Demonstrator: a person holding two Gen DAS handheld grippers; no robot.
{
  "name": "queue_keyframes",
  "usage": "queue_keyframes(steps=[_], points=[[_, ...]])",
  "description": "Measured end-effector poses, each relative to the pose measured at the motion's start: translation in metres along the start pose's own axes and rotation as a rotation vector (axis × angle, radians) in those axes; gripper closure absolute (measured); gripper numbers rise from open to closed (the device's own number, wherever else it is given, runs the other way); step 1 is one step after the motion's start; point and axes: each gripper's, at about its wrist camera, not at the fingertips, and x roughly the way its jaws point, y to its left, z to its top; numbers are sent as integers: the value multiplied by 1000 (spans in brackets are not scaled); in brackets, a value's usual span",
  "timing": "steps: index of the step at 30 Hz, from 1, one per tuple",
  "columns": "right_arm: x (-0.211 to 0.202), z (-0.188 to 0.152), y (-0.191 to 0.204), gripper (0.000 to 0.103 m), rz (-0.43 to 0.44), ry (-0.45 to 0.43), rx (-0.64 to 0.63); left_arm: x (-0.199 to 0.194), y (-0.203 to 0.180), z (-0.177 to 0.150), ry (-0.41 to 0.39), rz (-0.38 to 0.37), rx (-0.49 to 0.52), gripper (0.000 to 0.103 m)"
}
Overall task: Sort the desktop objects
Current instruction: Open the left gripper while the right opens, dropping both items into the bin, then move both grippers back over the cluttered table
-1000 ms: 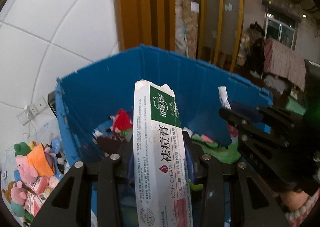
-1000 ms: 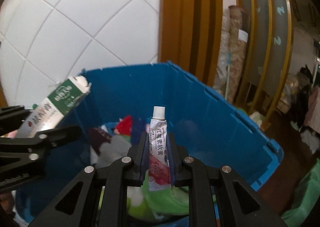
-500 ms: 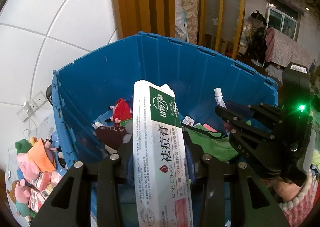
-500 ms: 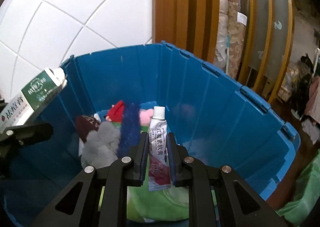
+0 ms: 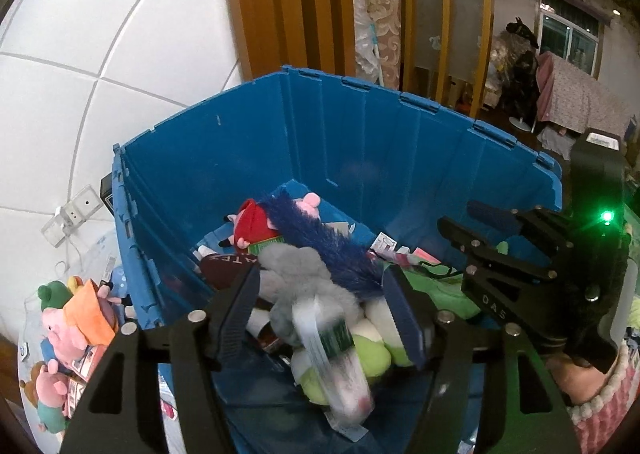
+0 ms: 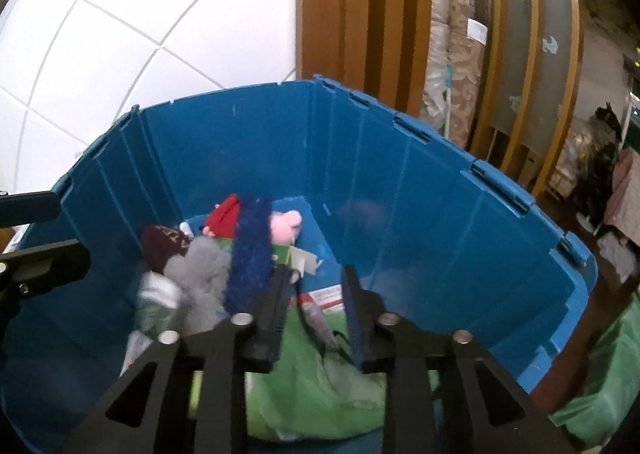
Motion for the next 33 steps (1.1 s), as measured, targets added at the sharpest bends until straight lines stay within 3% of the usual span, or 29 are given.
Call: queue_keyframes(steps=[4,7,14,20,28,33], points=[[-8,2,-3,23,-6,-32,12,-2,2,0,-6,2,-13,40],[-13,3,-6,0,-20,-56,28,-4,3,-2,-15,6,-22,40],[-13,6,-9,0,-44,-45,45,-16,12,-7,-63,12,-55,39],[-24,5,-7,0,-67,-46,68,-41,34,-16,-152,44,-112,39],[-76,9,26,0,-11,-200,55,-73,83,-47,-238,33,-177,38],[-110,12,67,0,44,-270,1,-88,120,-76,-231,40,-226,38]])
